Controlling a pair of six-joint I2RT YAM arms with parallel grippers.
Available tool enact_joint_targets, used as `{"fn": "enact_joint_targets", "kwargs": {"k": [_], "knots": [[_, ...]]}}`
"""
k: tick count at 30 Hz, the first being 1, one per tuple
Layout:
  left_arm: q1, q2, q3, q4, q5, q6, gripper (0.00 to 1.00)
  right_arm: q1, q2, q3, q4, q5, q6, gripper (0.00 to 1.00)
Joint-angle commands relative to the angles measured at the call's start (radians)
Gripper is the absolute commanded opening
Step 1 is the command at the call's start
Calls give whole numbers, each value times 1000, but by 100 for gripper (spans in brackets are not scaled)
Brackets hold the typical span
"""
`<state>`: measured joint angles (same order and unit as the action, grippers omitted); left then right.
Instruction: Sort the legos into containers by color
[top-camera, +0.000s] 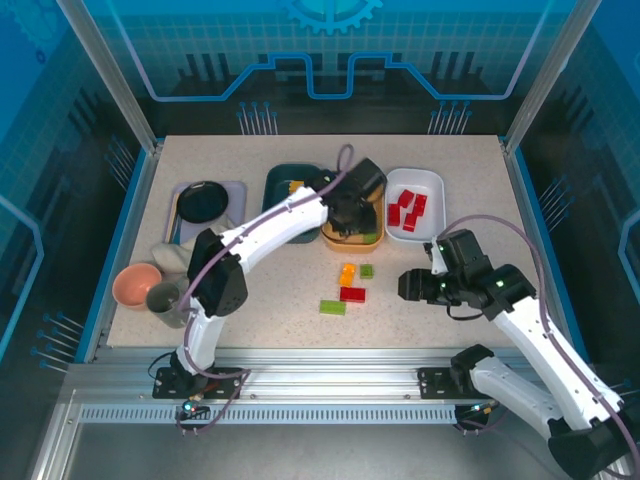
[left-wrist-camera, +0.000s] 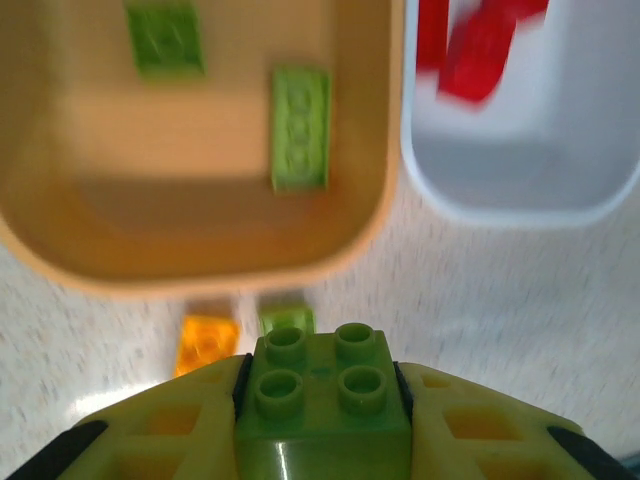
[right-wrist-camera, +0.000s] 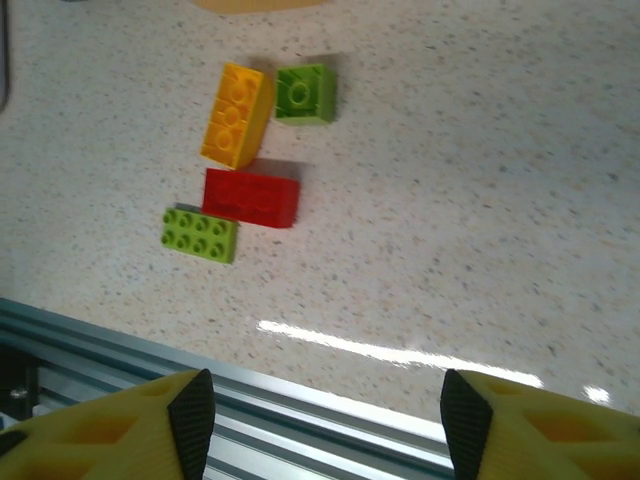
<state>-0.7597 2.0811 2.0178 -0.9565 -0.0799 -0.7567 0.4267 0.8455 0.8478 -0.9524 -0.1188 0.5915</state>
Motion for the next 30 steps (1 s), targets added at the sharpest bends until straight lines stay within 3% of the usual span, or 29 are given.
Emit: {"fn": "enact_joint_targets", "kwargs": {"k": [1, 8, 13, 22, 30], "knots": [[71, 47, 40, 75, -46, 37, 32, -3, 51, 59, 151, -79, 23, 65], [155, 288, 332, 48, -112, 113, 32, -53, 188, 117, 238, -125, 75, 65], [182, 401, 434, 40, -127, 121, 32, -92, 254, 149, 245, -162, 83, 66], [194, 472, 437, 6, -109, 81, 34, -117, 289, 148, 248, -182, 84, 66], [192, 474, 437, -8, -73, 71, 51, -125, 305, 164, 193, -155, 39, 68]]}}
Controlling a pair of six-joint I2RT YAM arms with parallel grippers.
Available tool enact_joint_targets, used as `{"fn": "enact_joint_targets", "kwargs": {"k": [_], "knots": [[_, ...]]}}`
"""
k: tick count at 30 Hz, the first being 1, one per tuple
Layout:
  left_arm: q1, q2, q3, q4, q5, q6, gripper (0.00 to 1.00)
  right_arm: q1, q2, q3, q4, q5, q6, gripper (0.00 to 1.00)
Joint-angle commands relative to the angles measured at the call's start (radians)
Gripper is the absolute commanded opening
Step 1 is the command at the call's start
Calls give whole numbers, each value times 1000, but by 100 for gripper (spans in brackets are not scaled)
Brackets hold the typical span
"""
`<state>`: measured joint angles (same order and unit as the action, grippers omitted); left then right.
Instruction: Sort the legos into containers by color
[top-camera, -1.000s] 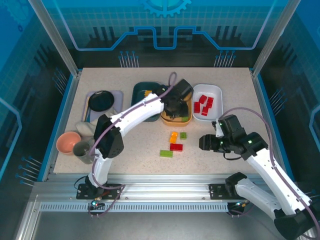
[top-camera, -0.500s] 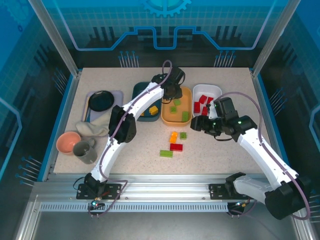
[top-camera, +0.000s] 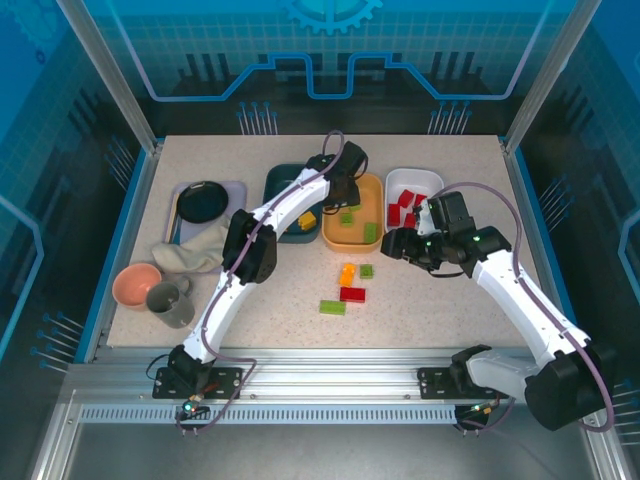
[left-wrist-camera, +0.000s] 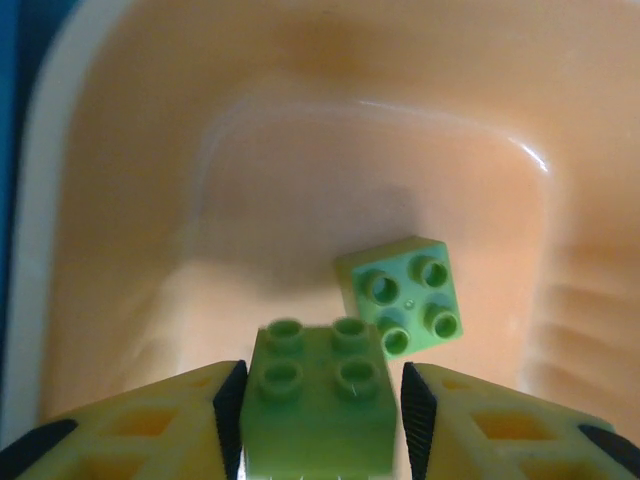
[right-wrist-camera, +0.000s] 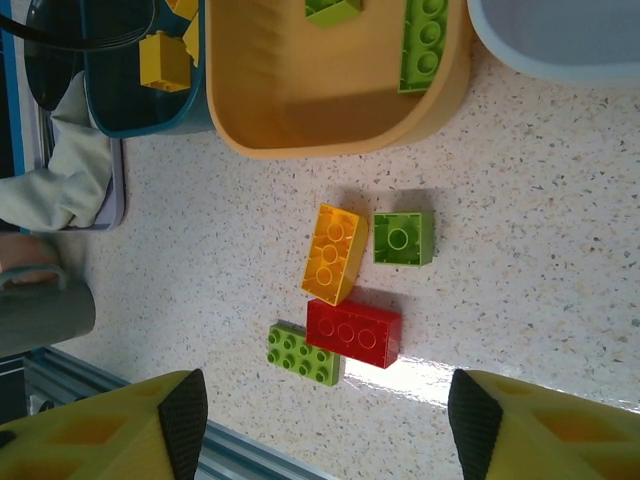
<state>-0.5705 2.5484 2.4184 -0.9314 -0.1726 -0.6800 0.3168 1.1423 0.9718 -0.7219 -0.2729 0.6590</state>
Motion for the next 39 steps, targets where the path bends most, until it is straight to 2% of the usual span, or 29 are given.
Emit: {"fn": "enact_joint_targets", "kwargs": {"k": [1, 6, 11, 14, 18, 24, 28, 33, 39], "knots": [[3, -2, 38, -33, 24, -8, 54, -15, 11, 47, -49, 7, -45, 69], [-5, -69, 55, -19, 40, -21, 62, 14, 27, 85, -119, 76, -162, 71], [-27, -217, 6, -25, 39, -50, 70, 160, 83, 102, -191, 205, -231, 79], [-29, -394, -195, 34, 29, -79, 76, 259, 136, 97, -190, 244, -184, 87], [-28, -681, -574, 150, 23, -102, 84, 357, 228, 104, -141, 270, -23, 99], [-29, -1110, -1122, 268, 53, -144, 94, 455, 417, 192, -134, 332, 161, 100], [-29, -1397, -1398, 301, 73, -180, 99, 516, 525, 251, -171, 398, 257, 100], [-30, -1641, -1555, 223, 102, -213, 99, 529, 621, 275, -212, 428, 336, 98], [-29, -1790, -1625, 161, 106, -245, 99, 527, 669, 269, -198, 436, 378, 94]]}}
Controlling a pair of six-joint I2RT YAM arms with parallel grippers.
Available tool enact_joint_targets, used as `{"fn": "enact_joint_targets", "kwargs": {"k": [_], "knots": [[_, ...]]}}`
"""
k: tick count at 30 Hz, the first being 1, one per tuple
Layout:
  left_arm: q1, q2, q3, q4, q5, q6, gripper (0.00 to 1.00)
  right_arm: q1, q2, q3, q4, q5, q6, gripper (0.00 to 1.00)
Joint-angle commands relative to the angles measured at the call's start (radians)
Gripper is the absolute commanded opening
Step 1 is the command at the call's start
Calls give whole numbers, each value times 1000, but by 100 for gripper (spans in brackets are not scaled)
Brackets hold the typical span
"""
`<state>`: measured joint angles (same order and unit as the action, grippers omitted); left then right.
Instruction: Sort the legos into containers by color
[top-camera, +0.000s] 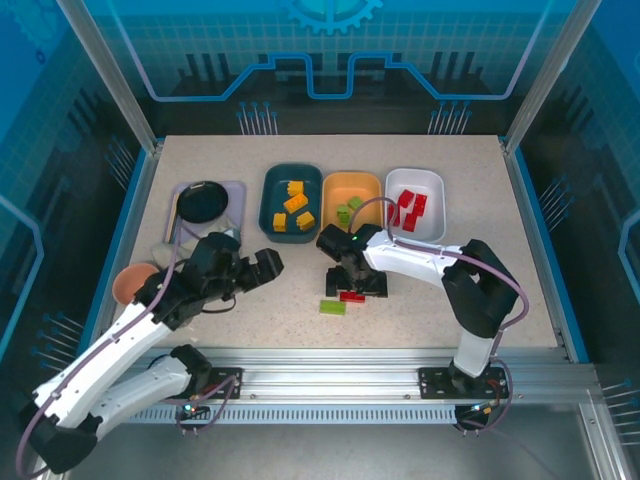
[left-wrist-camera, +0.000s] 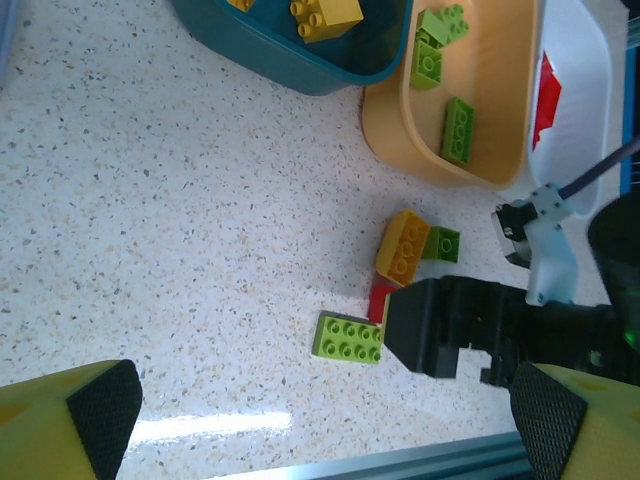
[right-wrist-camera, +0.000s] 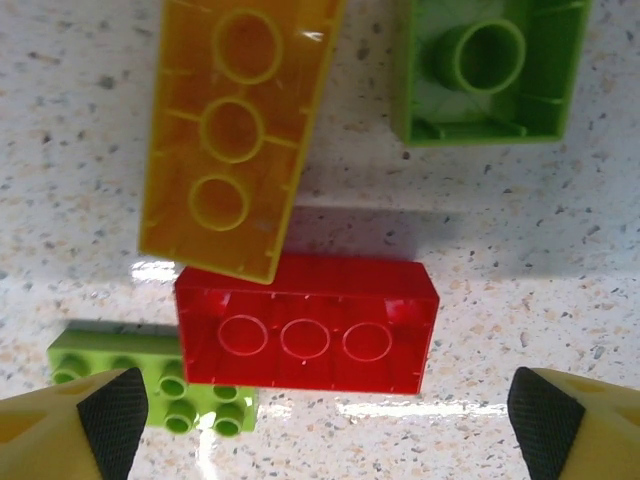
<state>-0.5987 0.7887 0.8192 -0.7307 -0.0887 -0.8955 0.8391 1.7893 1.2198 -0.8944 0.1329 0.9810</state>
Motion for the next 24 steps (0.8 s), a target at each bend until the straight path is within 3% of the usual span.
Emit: {"fn": "enact_joint_targets", "kwargs": {"k": [1, 13, 20, 24], "knots": [[-2, -41, -28, -43, 27, -29, 99, 3, 31, 20, -13, 21, 55, 91], [-2, -69, -17, -78, 56, -3, 99, 4, 120, 47, 44, 11, 75, 78], [-2, -69, -13, -67, 76, 2, 98, 5, 94, 16, 41, 38, 99, 54], [-3, -59, -3, -38, 102, 14, 97, 9, -1, 21, -20, 117, 87, 48]]}}
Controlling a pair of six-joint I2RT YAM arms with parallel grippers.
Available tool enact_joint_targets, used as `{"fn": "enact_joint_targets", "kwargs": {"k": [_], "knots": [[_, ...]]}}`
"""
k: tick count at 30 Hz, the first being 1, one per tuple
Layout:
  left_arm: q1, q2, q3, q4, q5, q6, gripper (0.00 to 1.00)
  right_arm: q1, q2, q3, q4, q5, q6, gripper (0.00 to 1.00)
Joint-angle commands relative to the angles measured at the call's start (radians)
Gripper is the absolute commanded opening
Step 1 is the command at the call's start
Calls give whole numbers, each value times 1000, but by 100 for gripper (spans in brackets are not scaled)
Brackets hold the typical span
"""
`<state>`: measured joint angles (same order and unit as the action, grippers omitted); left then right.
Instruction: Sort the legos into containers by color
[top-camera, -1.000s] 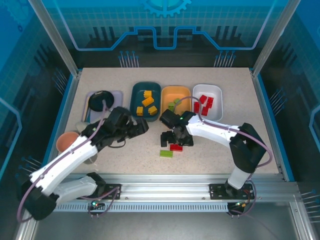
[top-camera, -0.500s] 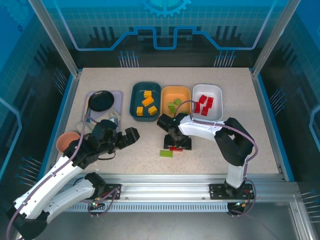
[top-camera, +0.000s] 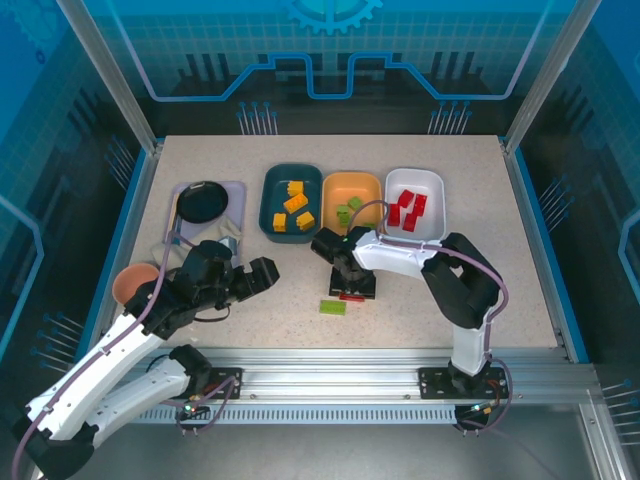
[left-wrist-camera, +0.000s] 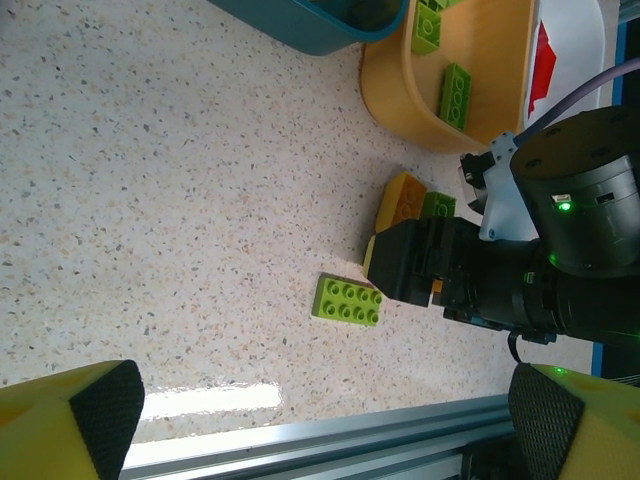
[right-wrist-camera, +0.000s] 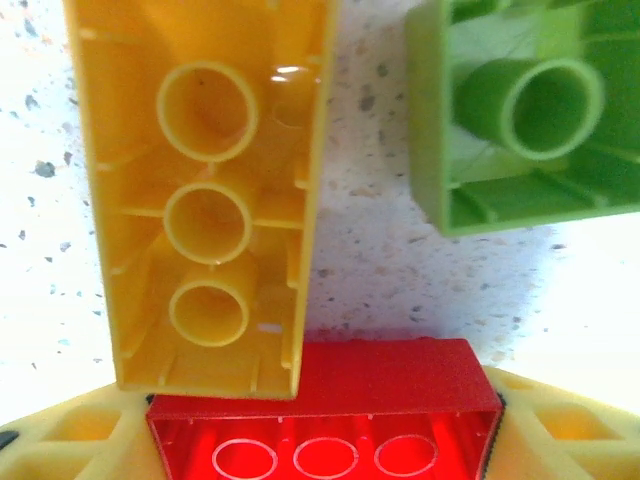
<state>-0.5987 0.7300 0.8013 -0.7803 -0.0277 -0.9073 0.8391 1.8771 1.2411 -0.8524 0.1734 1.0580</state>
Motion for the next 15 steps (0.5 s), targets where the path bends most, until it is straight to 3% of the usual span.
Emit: {"fn": "enact_joint_targets", "kwargs": {"k": [1, 7, 11, 15], "knots": [[-5, 6, 20, 21, 49, 31, 97, 7, -119, 3, -82, 101, 1, 48], [-59, 110, 59, 129, 98, 69, 96, -81, -298, 38, -203, 219, -122, 44], [-107, 219, 104, 201, 95, 79, 96, -248, -352, 61, -199, 231, -306, 43], [-129, 322, 153, 252, 99, 88, 97, -434, -282, 131, -170, 169, -504, 43]]}}
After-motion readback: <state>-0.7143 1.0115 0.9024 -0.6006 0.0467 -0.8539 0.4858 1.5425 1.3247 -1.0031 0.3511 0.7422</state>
